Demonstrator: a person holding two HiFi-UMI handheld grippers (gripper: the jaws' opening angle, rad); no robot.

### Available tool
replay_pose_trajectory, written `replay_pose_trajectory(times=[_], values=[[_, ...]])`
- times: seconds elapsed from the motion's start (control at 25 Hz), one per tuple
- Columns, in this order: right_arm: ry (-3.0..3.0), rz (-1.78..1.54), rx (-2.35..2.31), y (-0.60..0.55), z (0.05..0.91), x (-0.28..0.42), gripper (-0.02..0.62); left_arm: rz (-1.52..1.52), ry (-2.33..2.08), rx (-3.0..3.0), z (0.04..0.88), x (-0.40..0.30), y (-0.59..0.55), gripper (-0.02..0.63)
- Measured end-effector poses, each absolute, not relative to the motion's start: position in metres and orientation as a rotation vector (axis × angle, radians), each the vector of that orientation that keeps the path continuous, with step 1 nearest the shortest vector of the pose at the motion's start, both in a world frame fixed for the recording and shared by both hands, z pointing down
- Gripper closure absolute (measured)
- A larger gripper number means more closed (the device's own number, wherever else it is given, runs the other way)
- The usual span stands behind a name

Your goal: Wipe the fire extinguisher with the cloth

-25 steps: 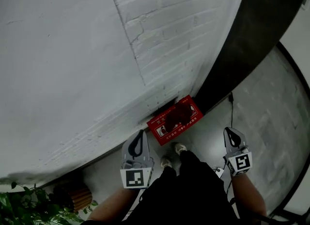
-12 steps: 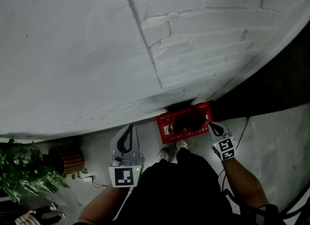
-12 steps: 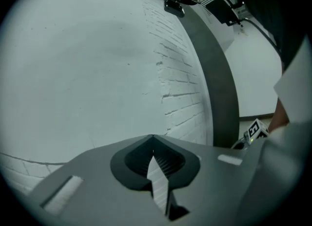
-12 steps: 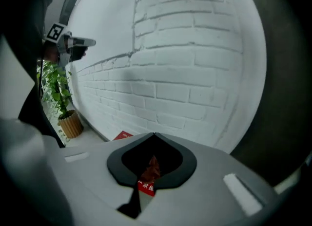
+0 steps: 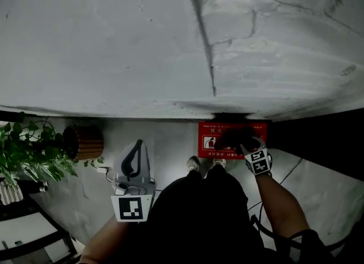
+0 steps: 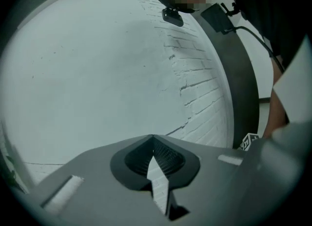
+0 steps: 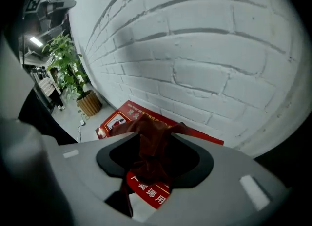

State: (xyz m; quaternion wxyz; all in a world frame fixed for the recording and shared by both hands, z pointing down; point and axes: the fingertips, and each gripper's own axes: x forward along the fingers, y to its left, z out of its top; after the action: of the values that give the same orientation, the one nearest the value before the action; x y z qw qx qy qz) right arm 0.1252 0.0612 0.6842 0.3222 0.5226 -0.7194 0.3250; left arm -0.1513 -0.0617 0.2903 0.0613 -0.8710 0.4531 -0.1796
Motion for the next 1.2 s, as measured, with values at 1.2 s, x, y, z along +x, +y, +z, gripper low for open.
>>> replay_pose_trajectory(times=[1.2], values=[[-2.008,0.84,1.115,-0.004,0.71,0.028,0.522,-0.665,1.713,-2.399,0.277,-0.248,-0.046,0.606]])
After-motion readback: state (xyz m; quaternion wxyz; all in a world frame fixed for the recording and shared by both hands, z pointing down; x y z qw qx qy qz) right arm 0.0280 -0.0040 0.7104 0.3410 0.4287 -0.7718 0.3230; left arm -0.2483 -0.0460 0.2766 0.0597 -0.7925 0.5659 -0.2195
